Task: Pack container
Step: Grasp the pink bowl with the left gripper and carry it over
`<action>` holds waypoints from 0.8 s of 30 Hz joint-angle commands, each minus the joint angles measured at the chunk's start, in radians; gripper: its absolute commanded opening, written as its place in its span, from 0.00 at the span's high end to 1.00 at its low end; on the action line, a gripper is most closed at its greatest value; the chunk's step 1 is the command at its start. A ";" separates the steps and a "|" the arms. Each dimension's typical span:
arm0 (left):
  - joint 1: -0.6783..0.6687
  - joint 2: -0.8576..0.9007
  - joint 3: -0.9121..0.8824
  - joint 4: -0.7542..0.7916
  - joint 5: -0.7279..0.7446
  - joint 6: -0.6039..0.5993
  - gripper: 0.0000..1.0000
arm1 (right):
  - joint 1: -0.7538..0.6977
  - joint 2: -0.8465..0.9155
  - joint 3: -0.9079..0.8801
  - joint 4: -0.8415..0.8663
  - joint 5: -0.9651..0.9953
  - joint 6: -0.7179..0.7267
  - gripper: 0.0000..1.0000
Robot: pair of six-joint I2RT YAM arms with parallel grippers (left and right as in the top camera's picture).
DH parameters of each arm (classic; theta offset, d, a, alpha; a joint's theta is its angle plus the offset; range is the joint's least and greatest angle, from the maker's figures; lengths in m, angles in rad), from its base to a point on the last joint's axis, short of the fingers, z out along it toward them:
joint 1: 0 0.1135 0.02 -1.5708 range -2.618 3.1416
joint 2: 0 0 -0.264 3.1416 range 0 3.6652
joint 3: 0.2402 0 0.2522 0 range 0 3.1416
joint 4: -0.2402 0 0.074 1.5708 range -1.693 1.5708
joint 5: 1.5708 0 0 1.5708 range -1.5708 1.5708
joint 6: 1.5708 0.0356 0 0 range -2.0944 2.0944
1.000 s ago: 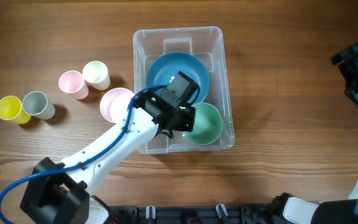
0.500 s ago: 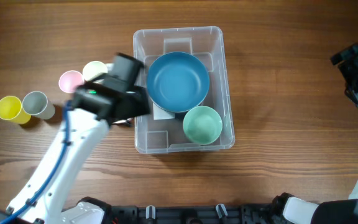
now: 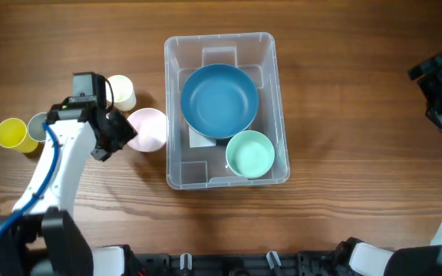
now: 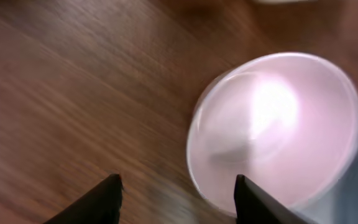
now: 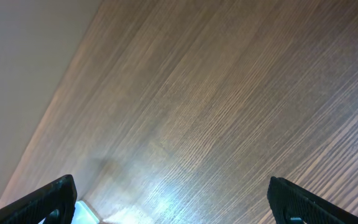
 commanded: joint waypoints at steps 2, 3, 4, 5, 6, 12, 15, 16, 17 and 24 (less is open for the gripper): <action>0.003 0.096 -0.062 0.104 0.037 0.040 0.49 | 0.002 0.003 0.000 0.003 -0.005 0.010 0.01; 0.003 0.120 -0.066 0.126 0.037 0.042 0.53 | 0.002 0.003 0.000 0.003 -0.005 0.010 0.01; 0.003 0.144 -0.066 0.142 0.037 0.043 0.59 | 0.002 0.003 0.000 0.003 -0.005 0.010 0.00; 0.003 0.163 -0.066 0.151 0.037 0.043 0.62 | 0.002 0.003 0.000 0.003 -0.005 0.010 0.00; 0.003 0.183 -0.066 0.161 0.038 0.043 0.66 | 0.002 0.003 0.000 0.003 -0.005 0.010 0.00; 0.003 0.191 -0.065 0.125 0.037 0.043 0.96 | 0.002 0.003 0.000 0.003 -0.005 0.010 0.00; 0.003 0.128 -0.053 0.058 0.035 0.043 0.96 | 0.002 0.003 0.000 0.003 -0.005 0.010 0.00; 0.003 0.098 -0.040 0.021 0.032 0.043 0.96 | 0.002 0.003 0.000 0.003 -0.005 0.010 0.00; 0.003 0.065 -0.021 -0.022 0.024 0.042 0.96 | 0.002 0.003 0.000 0.003 -0.005 0.010 0.00; -0.012 -0.216 0.174 -0.207 -0.004 0.086 0.96 | 0.002 0.003 0.000 0.003 -0.005 0.010 0.00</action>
